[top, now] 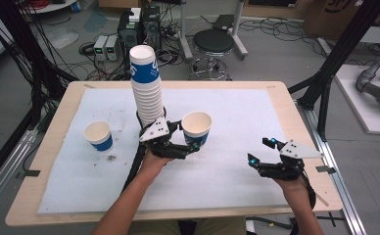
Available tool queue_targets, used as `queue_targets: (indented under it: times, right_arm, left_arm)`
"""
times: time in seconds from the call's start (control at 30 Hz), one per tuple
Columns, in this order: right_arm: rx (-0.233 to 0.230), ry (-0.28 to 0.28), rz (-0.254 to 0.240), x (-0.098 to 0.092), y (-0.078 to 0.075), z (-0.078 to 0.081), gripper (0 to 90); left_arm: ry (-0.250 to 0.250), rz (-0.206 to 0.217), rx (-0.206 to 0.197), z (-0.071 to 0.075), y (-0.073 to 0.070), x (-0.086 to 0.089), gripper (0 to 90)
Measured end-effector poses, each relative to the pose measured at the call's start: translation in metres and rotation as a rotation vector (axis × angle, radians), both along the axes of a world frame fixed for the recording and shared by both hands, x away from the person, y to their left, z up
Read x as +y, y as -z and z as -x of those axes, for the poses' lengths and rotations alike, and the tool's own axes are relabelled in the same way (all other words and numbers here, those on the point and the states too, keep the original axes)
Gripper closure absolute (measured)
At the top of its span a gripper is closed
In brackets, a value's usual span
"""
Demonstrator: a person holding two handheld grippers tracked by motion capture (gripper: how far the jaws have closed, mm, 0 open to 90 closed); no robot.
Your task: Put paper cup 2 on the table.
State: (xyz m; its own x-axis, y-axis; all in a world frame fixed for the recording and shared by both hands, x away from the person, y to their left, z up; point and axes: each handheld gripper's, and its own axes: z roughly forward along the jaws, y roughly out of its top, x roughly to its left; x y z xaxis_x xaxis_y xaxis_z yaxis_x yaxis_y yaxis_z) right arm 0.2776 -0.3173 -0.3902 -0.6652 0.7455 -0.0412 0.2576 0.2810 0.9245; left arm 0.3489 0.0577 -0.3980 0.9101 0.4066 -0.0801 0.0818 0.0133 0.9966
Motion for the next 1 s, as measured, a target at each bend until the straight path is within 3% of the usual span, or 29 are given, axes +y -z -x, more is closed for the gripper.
queue_targets:
  times: [0.33,0.63,0.93,1.0]
  right_arm:
    - [0.002,0.010,-0.014,-0.004,0.002,-0.002,20.9]
    - [0.010,0.019,-0.019,-0.007,0.003,-0.001,20.9]
    - [0.010,0.016,-0.021,-0.006,0.003,0.001,20.9]
    - [0.009,0.014,-0.020,-0.006,0.003,0.001,20.9]
  left_arm:
    - [-0.049,0.024,0.047,-0.021,0.020,-0.024,25.1]
    - [-0.065,-0.053,0.095,-0.032,0.041,-0.044,25.1]
    - [-0.102,-0.184,0.146,-0.036,0.055,-0.058,25.2]
    - [-0.116,-0.198,0.141,-0.036,0.054,-0.061,25.3]
